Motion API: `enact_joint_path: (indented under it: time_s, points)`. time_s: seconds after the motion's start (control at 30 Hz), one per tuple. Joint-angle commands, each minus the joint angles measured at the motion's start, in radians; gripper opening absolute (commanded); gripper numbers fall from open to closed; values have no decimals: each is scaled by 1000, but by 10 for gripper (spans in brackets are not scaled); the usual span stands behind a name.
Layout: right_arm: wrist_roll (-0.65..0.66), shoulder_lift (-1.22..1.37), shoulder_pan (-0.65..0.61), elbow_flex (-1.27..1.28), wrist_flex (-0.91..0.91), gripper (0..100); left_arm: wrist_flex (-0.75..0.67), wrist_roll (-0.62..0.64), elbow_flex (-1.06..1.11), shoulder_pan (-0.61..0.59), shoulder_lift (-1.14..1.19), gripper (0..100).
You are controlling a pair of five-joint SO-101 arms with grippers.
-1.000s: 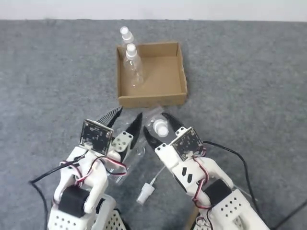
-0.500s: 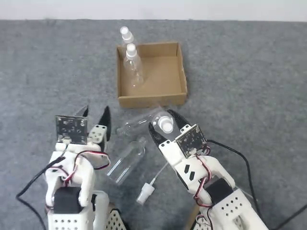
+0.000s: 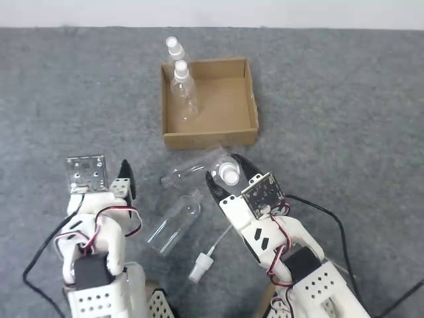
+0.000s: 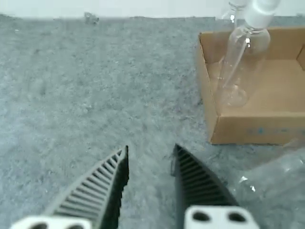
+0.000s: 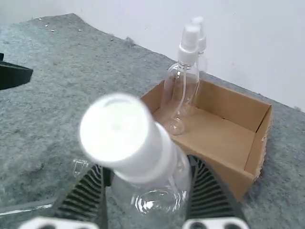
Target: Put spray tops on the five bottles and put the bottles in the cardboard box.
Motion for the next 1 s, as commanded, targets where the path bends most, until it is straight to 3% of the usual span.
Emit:
enact_joint_path:
  time_s: [0.0, 0.27, 0.57, 0.97]
  points:
    - [-6, -22, 13, -20, 4, 33, 9, -8, -12, -3, -15, 32]
    - [-6, -22, 15, -35, 5, 33, 6, -9, 33, -5, -15, 23]
    - [-15, -21, 7, -218, 243, 33, -34, -9, 53, -5, -15, 26]
    - [-6, -10, 12, -382, 329, 32, -38, -9, 54, -6, -15, 26]
